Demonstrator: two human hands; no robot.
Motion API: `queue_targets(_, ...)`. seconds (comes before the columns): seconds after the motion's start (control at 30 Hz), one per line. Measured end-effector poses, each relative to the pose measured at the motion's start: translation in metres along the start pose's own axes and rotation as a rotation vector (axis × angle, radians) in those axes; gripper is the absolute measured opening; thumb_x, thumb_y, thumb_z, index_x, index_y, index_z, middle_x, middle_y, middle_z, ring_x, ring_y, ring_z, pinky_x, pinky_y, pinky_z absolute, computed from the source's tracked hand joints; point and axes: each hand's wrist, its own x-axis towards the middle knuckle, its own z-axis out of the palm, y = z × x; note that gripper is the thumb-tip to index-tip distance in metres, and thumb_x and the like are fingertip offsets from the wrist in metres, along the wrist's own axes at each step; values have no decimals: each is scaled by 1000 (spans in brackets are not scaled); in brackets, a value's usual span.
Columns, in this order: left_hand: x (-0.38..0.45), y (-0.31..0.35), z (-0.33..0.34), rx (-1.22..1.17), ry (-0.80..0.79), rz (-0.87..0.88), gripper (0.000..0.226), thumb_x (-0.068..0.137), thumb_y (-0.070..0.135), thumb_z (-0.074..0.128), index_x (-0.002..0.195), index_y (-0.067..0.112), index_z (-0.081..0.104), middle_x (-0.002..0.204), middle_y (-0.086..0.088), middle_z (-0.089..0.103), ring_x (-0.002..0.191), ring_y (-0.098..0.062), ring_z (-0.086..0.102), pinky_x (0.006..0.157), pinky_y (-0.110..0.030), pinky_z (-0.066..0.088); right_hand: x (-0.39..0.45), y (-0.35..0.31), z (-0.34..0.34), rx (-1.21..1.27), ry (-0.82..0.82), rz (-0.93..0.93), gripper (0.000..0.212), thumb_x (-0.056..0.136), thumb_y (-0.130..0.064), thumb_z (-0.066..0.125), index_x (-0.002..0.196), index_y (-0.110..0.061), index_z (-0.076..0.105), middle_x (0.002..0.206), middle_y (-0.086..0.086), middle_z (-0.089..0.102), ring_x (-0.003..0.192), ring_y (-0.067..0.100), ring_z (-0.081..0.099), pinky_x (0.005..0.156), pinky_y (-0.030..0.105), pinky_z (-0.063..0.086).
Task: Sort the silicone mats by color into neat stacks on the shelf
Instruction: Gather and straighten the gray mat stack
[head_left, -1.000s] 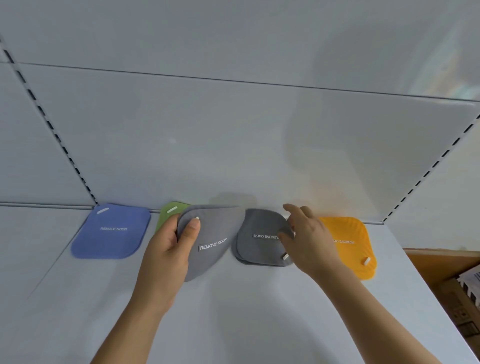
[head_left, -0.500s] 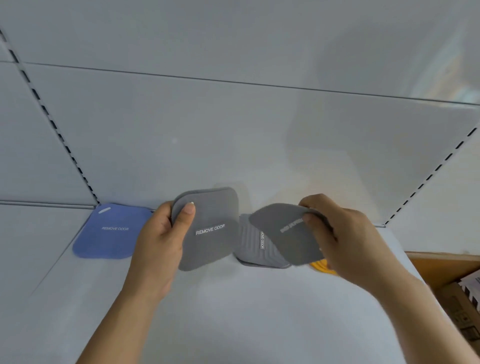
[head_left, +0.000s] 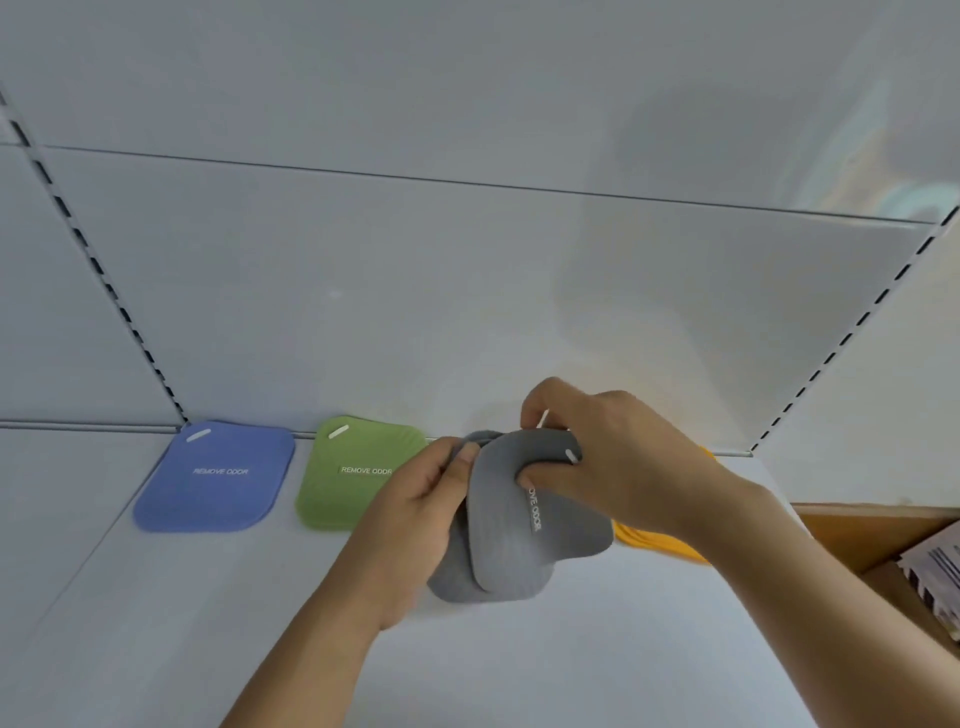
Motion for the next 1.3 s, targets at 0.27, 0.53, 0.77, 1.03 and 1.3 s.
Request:
queue_targets(0.27, 2, -4, -4, -144, 110, -110, 30, 108, 27, 52, 101, 18, 79, 114, -18, 75, 102, -22, 67, 99, -44, 50, -26, 13, 57, 584, 275, 323, 40, 82, -22, 85, 108, -42, 63, 96, -25, 73, 89, 3, 68, 75, 24, 53)
queue_targets(0.53, 6, 7, -16, -138, 162, -87, 27, 105, 33, 56, 99, 18, 78, 121, -19, 71, 101, -21, 64, 94, -41, 49, -43, 2, 13, 845, 220, 67, 13, 80, -16, 80, 79, -27, 75, 70, -14, 70, 61, 1, 60, 59, 9, 43)
queue_targets(0.77, 5, 10, -11, -55, -36, -62, 40, 102, 45, 60, 109, 7, 68, 108, -22, 68, 96, -23, 54, 89, -45, 40, -15, 3, -3, 125, -196, -167, 31, 100, -13, 59, 115, -36, 73, 104, -16, 67, 97, 4, 62, 83, 17, 47)
queue_targets(1.03, -2, 3, -8, -144, 25, -91, 34, 108, 32, 51, 109, 5, 70, 124, -23, 69, 105, -21, 66, 109, -50, 47, -9, -11, 36, 329, 241, -59, 14, 85, -18, 80, 92, -29, 76, 90, -13, 69, 87, 11, 66, 72, 23, 50)
queue_targets(1.3, -11, -1, -2, -97, 14, 8, 33, 96, 60, 53, 110, 38, 74, 122, 25, 72, 124, 6, 61, 113, -25, 44, -13, -16, 51, 605, 301, 164, 16, 81, -23, 86, 83, -30, 72, 79, -15, 73, 77, 5, 68, 67, 15, 48)
